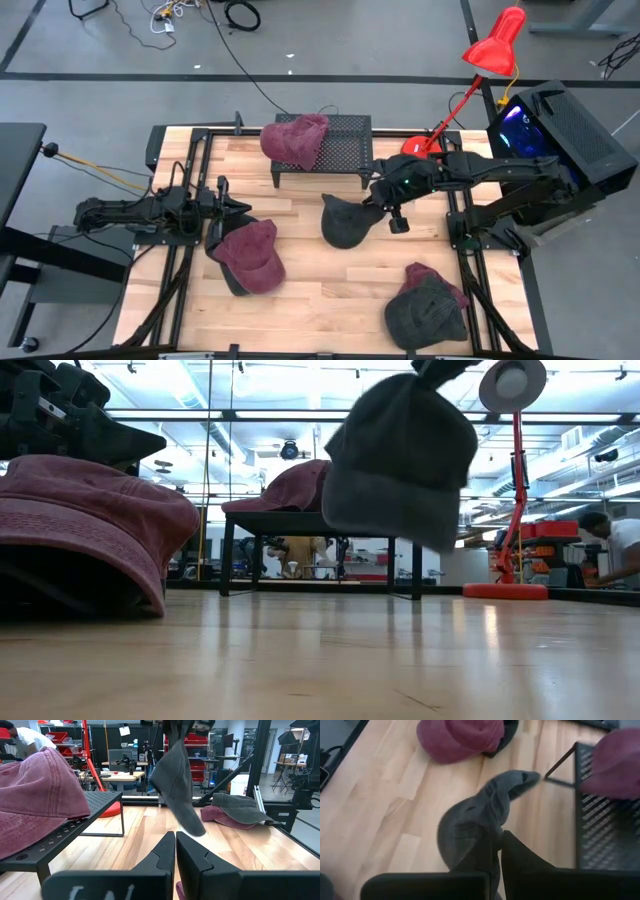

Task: Pick & Place hat
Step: Put the middle black cap on the shelf

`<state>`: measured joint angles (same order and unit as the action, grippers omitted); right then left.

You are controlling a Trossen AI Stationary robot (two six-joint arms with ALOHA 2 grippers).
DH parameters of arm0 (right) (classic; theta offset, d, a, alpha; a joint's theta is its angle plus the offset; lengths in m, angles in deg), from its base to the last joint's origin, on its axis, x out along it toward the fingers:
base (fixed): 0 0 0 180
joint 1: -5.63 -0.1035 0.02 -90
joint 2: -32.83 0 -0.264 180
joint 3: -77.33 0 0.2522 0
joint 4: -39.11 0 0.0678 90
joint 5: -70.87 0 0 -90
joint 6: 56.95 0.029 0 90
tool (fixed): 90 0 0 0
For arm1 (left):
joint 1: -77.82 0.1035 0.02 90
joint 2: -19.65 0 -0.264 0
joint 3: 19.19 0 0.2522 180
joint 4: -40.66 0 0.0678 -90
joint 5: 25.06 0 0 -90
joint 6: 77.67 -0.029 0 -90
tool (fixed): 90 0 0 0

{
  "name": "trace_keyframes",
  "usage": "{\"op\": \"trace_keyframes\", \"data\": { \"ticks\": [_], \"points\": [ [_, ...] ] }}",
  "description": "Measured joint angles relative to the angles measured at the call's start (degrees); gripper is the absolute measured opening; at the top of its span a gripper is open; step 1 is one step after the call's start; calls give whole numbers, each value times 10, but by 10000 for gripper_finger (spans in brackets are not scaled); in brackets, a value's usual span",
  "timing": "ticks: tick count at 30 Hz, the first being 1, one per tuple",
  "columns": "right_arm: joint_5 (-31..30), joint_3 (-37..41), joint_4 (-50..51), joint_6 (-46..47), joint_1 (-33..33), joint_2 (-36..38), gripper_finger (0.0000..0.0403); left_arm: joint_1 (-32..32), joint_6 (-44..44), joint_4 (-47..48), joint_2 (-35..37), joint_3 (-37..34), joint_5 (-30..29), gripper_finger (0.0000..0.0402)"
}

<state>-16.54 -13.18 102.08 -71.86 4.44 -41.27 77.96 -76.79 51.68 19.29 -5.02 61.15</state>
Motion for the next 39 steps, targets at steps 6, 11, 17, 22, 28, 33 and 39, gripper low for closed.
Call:
{"op": "trace_keyframes", "data": {
  "ticks": [6,11,17,22,28,33,39],
  "points": [
    [-7,-54,43,-43,0,0,11,0,0,0,0,0,0,21],
    [-19,-91,61,-84,0,0,11,0,0,0,0,0,0,21],
    [-68,-130,86,-151,8,0,11,0,0,0,0,0,0,21],
    [-83,-152,111,-227,29,0,11,0,0,0,0,0,0,21],
    [-82,-161,125,-314,59,0,11,0,0,0,0,0,0,21],
    [-81,-161,127,-381,88,0,11,0,0,0,0,0,0,21],
    [-78,-161,130,-498,121,0,11,0,0,0,0,0,0,21]
  ]
}}
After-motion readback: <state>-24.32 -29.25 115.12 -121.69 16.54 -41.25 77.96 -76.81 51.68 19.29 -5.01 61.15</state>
